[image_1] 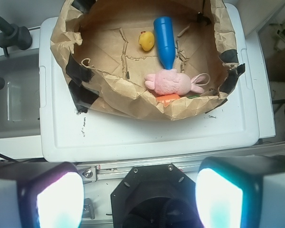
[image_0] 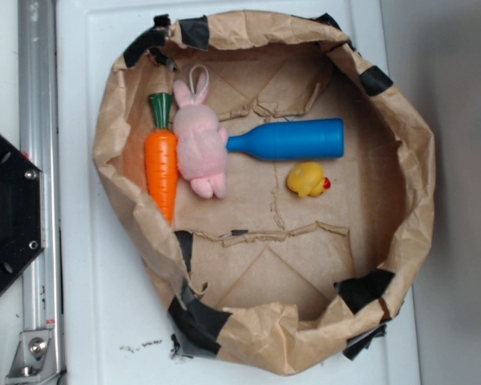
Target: Grab the yellow duck.
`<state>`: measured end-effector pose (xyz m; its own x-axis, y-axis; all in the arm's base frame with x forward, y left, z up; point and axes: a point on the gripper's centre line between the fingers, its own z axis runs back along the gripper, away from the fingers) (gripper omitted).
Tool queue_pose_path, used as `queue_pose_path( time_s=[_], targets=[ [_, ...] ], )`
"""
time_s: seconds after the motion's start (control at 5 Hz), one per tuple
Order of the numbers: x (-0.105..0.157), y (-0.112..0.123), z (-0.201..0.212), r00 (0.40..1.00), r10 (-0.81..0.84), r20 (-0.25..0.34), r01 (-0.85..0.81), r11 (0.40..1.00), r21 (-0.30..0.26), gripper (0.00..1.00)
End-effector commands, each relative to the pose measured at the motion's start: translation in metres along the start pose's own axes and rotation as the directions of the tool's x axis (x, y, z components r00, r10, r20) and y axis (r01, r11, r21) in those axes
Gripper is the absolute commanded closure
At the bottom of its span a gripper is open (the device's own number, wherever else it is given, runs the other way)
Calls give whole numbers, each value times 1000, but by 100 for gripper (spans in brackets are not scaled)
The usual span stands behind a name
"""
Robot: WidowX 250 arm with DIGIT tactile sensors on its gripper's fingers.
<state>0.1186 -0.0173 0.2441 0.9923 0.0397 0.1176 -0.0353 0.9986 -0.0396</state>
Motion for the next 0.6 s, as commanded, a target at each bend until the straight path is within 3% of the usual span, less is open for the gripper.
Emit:
queue_pose_path(
  time_s=[0.0, 0.4],
  targets=[
    [0, 0, 0, 1000, 0, 0, 0, 1000, 0, 0],
    [92, 24, -46, 979, -199, 44, 193, 974, 120, 0]
  ],
)
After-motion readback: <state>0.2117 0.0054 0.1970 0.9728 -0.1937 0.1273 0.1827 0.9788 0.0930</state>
